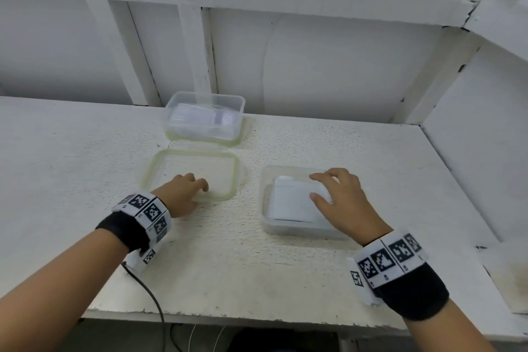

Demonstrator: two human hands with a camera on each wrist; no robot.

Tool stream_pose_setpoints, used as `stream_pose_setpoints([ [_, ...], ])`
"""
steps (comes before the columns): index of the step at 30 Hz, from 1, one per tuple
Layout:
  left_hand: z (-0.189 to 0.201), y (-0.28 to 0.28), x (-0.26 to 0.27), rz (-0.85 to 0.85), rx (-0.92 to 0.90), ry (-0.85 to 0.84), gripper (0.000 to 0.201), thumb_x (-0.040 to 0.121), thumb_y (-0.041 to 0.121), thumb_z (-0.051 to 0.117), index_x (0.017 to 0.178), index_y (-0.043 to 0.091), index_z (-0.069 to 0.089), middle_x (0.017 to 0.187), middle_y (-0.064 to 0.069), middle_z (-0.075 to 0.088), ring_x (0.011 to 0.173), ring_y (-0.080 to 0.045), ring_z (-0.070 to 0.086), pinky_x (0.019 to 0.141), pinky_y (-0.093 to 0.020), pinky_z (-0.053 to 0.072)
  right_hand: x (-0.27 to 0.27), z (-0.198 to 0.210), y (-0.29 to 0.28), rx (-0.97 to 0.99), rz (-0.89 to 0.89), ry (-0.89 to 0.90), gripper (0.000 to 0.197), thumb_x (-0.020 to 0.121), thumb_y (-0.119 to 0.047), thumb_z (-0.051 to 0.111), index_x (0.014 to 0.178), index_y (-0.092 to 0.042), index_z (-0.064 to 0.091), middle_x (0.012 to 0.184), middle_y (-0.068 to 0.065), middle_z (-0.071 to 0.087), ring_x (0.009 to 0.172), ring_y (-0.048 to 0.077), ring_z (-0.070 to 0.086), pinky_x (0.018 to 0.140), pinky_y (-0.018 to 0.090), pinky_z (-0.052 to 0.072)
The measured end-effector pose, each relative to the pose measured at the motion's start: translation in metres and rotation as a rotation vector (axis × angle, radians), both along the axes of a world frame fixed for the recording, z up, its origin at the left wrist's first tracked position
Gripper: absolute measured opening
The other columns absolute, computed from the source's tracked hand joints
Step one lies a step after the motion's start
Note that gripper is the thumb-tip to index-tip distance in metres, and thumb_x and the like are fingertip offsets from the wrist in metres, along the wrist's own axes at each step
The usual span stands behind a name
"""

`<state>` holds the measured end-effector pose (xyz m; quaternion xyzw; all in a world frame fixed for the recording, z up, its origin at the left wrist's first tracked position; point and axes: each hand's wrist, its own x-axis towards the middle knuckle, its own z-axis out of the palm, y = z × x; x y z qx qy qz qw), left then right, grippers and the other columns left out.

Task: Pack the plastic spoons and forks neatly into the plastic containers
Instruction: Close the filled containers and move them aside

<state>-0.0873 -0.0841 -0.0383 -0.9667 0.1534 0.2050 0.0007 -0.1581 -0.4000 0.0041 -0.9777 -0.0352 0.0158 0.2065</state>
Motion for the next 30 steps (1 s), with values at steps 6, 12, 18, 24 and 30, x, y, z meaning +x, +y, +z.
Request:
stream_pose_setpoints([
  [6,0.035,-0.001,-0.01,-0.106,-0.092,-0.362,0.04,0.096,0.009,0.041,0.135,0.019,0.045,0.12,-0.005,0.051,0.099,-0.021,0.051,0.077,-0.028,0.041,0.01,0.004,0.033,0.029,0.152,-0.01,0.051,0.093,-0.035,0.051,0.141,-0.026,0.036,0.144,0.004,0.03,0.133,0.022,0.024,0.108,0.034,0.026],
  [12,0.117,-0.02,-0.024,-0.243,-0.392,-0.472,0.032,0.096,0.016,0.045,0.126,0.021,0.054,0.107,0.001,0.057,0.087,-0.02,0.054,0.075,-0.03,0.044,0.022,0.029,0.056,0.327,0.26,-0.033,0.071,0.087,-0.03,0.064,0.144,-0.023,0.022,0.148,-0.005,0.03,0.134,0.005,0.025,0.11,0.019,0.017],
  [18,0.153,-0.04,-0.029,-0.316,-0.756,-0.471,0.042,0.087,0.042,0.041,0.121,0.024,0.057,0.109,0.014,0.058,0.098,0.005,0.05,0.089,0.0,0.031,0.008,0.059,0.036,0.837,0.193,-0.149,0.016,0.085,-0.013,0.065,0.088,-0.02,0.051,0.08,-0.01,0.059,0.067,-0.006,0.057,0.063,0.01,0.045],
  [24,0.112,-0.073,-0.018,0.208,-0.863,-0.293,0.049,0.095,0.032,0.047,0.14,0.02,0.032,0.119,0.006,0.043,0.112,-0.007,0.042,0.093,-0.025,0.034,0.001,0.061,-0.008,1.133,0.042,-0.156,0.027,0.077,-0.03,0.062,0.099,-0.016,0.054,0.072,0.003,0.06,0.062,0.016,0.062,0.057,0.031,0.055],
  [30,0.06,-0.093,-0.021,0.458,-1.084,-0.032,0.016,0.095,0.021,0.049,0.105,0.013,0.059,0.102,-0.009,0.064,0.084,-0.023,0.058,0.077,-0.039,0.051,0.0,0.024,-0.044,1.206,-0.335,-0.126,0.022,0.087,-0.028,0.059,0.103,-0.013,0.056,0.065,-0.006,0.062,0.058,0.01,0.058,0.06,0.027,0.05],
])
